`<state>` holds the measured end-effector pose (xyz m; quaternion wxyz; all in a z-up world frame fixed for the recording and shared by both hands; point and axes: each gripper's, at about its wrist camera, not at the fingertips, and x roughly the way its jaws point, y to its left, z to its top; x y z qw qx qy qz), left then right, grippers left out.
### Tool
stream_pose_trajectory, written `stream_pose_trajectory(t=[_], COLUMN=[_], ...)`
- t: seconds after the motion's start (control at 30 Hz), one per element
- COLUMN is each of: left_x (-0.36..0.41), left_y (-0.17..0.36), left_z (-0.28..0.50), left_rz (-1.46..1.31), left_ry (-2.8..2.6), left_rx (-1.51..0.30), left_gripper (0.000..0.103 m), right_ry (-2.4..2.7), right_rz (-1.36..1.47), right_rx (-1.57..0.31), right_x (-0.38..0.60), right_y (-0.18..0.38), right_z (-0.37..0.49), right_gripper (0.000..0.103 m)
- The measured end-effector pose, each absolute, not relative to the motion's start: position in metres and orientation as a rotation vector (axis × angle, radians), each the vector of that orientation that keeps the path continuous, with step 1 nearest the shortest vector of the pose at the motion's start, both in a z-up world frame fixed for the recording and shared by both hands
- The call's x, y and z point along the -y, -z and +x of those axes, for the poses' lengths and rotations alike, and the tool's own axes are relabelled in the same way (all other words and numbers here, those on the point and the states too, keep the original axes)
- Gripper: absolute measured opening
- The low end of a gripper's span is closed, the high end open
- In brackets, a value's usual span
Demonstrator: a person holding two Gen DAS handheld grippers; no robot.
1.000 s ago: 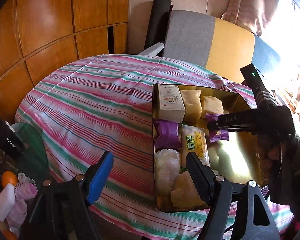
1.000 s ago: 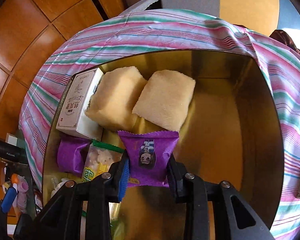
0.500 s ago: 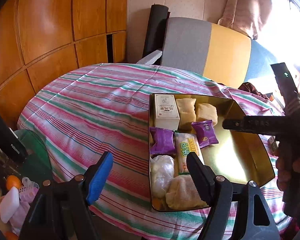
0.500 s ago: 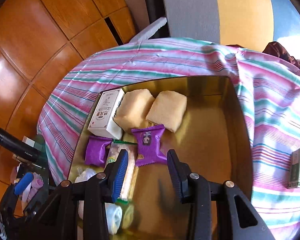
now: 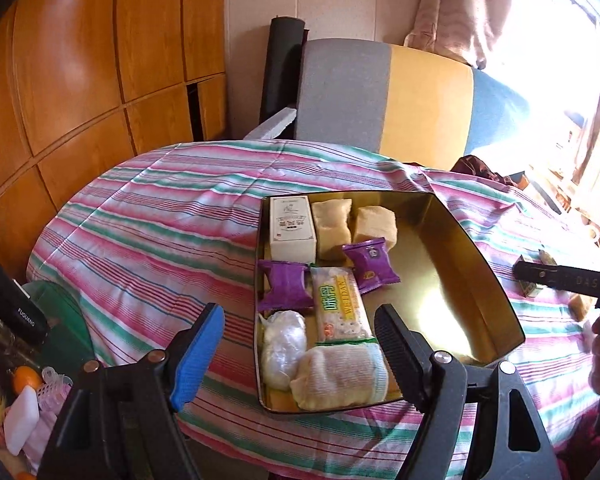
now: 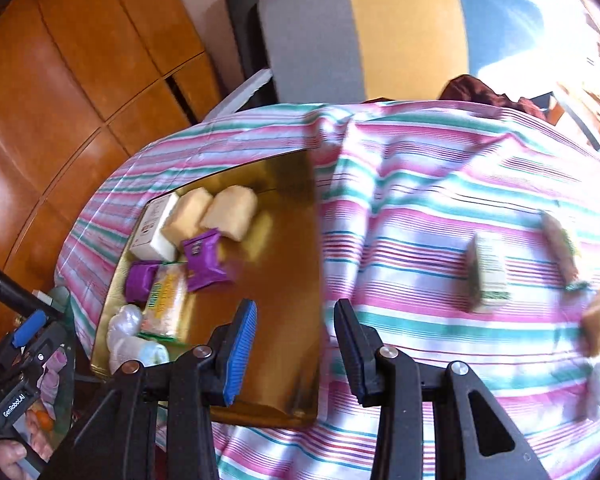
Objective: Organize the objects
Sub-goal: 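Lower the purple snack packet into the gold tray and open the right tool, then grasp the green-white tea box with the left tool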
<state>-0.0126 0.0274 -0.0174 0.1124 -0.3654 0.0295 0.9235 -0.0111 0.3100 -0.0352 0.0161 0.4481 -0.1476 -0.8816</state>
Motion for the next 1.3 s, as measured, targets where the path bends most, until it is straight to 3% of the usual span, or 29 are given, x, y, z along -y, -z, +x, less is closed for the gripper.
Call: stream_pose_trajectory(t=[0.47,0.77,0.93,1.3], left_x=[-0.078,-0.128,-0.16,-0.244], left_y=[0.012,0.007,0.006,0.014], left_z=[-0.002,0.004,0.006,0.007], left_rz=[-1.025,-0.972,-0.955,-0.967], left_ry=[-2.62,-2.535,-2.48,-2.294], left_rx=[-0.219,-0.328,-0.388,-0.447], left_gripper=[0.078,0.079,0.079,0.079], right_ry=[3.046,3.224,3.198,3.186], right_rz=[1.407,1.397,1.416,1.337], right_rx=[0.697,0.996,1.209,1.346], right_x=[-0.462,-0.55,-0.572,-0.58], right_y=[0.027,0.049,0.066,0.063], right_z=[0.061,0.109,0.122,0.133], right_gripper=[0.04,0.04,0.04,0.04])
